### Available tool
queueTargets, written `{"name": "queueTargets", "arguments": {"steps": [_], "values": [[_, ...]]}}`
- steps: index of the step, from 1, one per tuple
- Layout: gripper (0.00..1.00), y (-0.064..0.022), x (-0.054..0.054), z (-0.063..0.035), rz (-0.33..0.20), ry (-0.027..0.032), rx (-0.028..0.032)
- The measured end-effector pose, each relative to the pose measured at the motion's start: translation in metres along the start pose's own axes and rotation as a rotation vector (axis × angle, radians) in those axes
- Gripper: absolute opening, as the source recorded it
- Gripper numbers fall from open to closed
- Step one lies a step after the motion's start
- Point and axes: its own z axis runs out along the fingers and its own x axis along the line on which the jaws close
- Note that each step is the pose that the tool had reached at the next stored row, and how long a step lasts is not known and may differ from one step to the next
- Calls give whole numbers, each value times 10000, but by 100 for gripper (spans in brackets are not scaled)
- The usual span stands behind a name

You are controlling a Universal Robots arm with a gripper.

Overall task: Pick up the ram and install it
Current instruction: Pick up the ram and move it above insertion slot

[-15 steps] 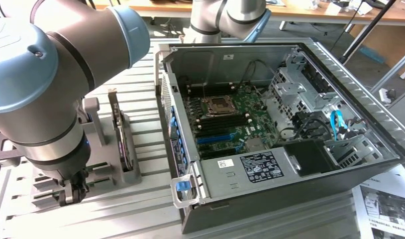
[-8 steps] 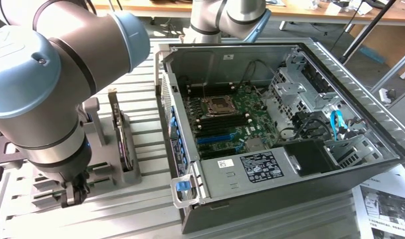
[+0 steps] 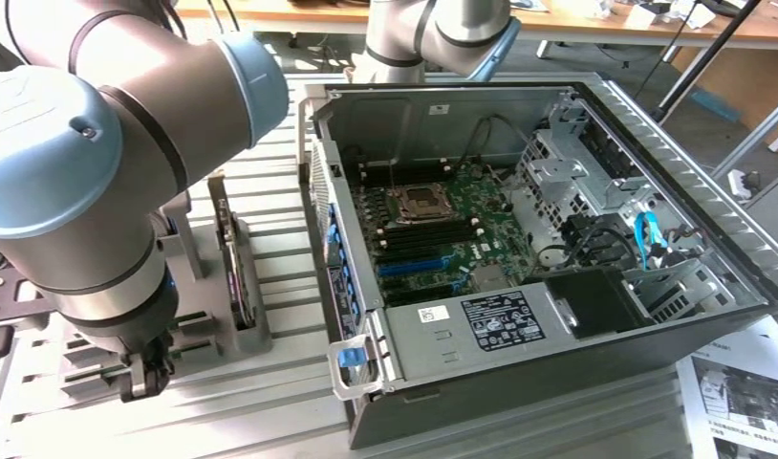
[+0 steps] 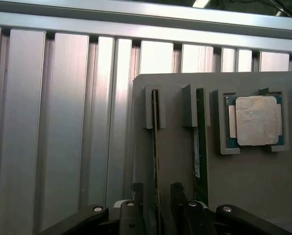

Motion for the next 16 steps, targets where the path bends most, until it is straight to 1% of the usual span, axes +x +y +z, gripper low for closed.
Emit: {"name": "queueTargets", "arguments": {"steps": [5, 16], "values": [[36, -1, 1, 19, 0, -1, 0], [36, -1, 1, 19, -9, -1, 0]]}}
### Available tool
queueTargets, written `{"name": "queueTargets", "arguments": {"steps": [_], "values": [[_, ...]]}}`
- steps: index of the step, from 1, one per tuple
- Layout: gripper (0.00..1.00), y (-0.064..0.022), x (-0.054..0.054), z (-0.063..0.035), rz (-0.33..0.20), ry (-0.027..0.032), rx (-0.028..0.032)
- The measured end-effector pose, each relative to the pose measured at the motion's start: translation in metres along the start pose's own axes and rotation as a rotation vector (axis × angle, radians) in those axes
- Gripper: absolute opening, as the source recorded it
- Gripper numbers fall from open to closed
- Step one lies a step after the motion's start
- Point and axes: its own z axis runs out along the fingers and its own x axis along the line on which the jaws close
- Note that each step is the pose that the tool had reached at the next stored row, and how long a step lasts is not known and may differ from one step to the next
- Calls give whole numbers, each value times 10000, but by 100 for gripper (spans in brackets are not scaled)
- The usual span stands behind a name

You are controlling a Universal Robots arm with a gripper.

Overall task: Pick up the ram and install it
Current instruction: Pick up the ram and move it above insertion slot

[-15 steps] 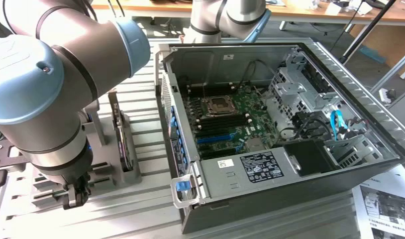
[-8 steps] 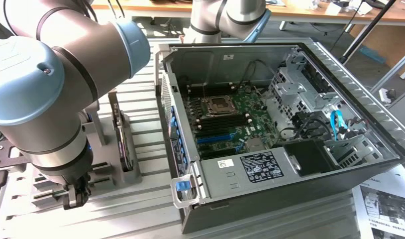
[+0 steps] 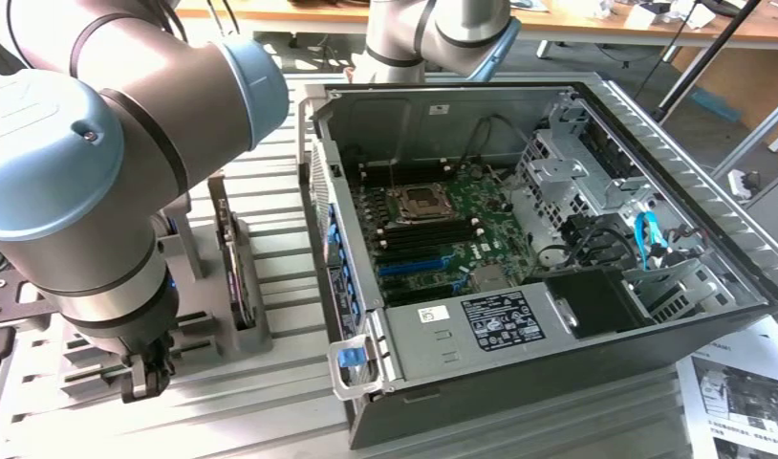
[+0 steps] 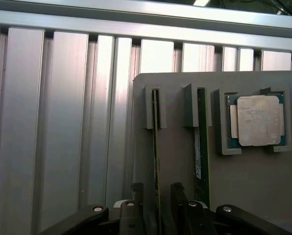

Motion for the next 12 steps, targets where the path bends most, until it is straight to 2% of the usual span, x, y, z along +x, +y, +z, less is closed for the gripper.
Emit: {"name": "queueTargets", "arguments": {"steps": [4, 12], "values": [[36, 0, 0, 1, -314, 18, -20], [36, 19, -2, 3, -338, 18, -22]]}}
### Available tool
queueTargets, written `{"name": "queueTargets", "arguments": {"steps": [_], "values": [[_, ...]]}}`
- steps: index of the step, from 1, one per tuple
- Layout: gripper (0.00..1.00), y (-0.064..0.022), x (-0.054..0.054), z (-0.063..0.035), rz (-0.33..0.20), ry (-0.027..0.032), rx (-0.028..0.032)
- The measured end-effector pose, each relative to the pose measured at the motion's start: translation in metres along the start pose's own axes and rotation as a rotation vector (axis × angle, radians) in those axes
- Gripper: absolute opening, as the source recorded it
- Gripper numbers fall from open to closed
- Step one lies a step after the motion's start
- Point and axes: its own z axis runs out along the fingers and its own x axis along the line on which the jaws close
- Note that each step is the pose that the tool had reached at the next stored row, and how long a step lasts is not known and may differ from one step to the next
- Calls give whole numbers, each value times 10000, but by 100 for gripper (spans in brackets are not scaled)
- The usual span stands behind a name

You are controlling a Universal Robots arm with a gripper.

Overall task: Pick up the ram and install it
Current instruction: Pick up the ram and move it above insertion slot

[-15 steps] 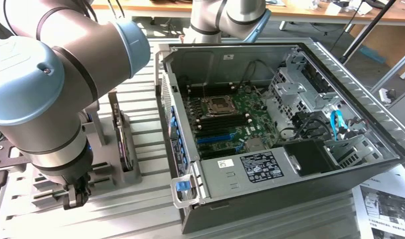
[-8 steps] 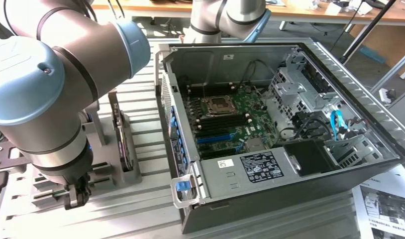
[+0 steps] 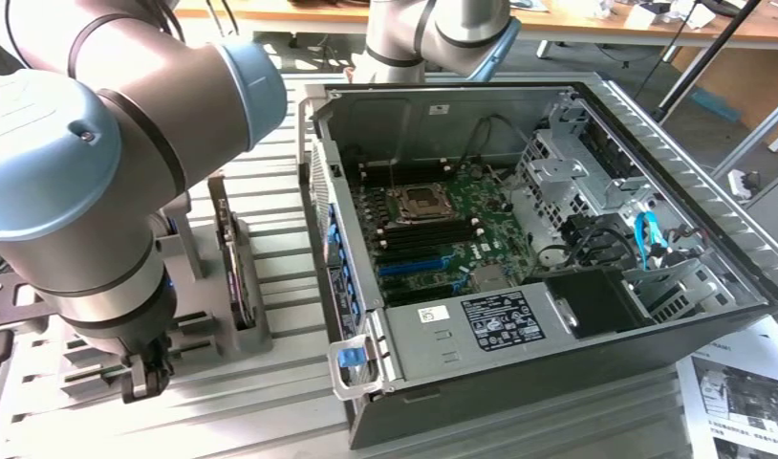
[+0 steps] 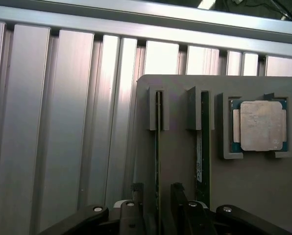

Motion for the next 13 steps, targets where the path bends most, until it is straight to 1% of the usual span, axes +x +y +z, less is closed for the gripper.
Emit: {"name": "queueTargets", "arguments": {"steps": [13], "values": [[36, 44, -4, 4, -2, 1, -1]]}}
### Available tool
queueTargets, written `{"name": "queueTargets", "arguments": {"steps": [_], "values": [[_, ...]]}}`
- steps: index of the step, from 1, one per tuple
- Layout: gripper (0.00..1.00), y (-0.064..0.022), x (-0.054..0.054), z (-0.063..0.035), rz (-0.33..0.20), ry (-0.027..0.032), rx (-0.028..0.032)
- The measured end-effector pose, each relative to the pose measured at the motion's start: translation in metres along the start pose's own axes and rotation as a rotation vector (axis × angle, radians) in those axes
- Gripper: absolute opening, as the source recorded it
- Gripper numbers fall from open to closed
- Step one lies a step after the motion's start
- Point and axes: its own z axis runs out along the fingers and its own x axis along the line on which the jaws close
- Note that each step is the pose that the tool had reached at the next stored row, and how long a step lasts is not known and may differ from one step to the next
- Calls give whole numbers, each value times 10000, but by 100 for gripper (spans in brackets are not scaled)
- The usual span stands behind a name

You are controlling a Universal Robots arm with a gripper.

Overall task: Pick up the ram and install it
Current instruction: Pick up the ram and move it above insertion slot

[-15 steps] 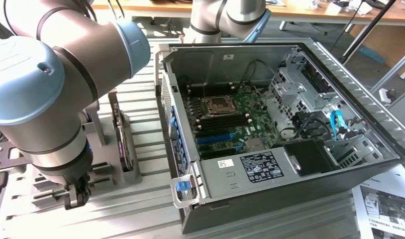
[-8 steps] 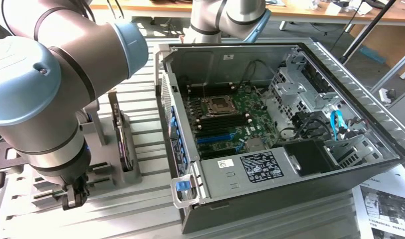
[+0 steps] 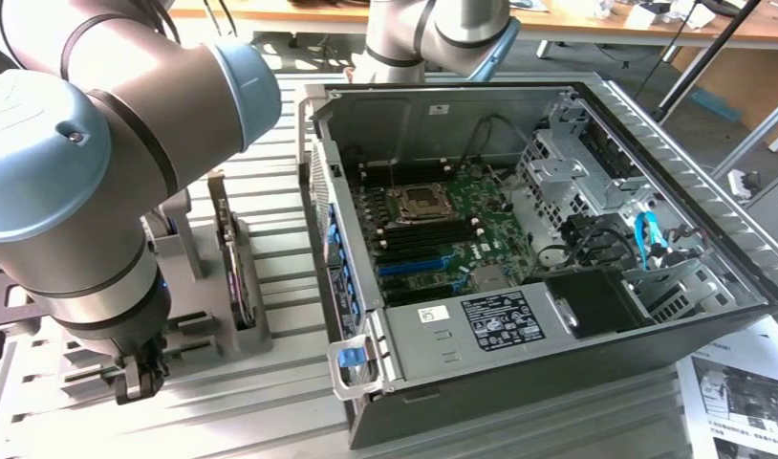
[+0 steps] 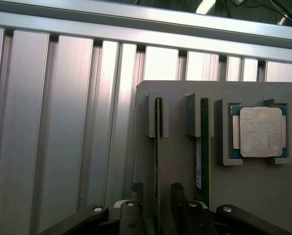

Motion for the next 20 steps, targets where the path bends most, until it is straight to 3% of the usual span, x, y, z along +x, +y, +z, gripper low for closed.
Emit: {"name": "queueTargets", "arguments": {"steps": [9, 11, 12, 20], "values": [[36, 0, 0, 0, 0, 0, 0], [35, 0, 0, 0, 1, 0, 0], [27, 0, 0, 0, 1, 0, 0], [27, 0, 0, 0, 0, 0, 0]]}}
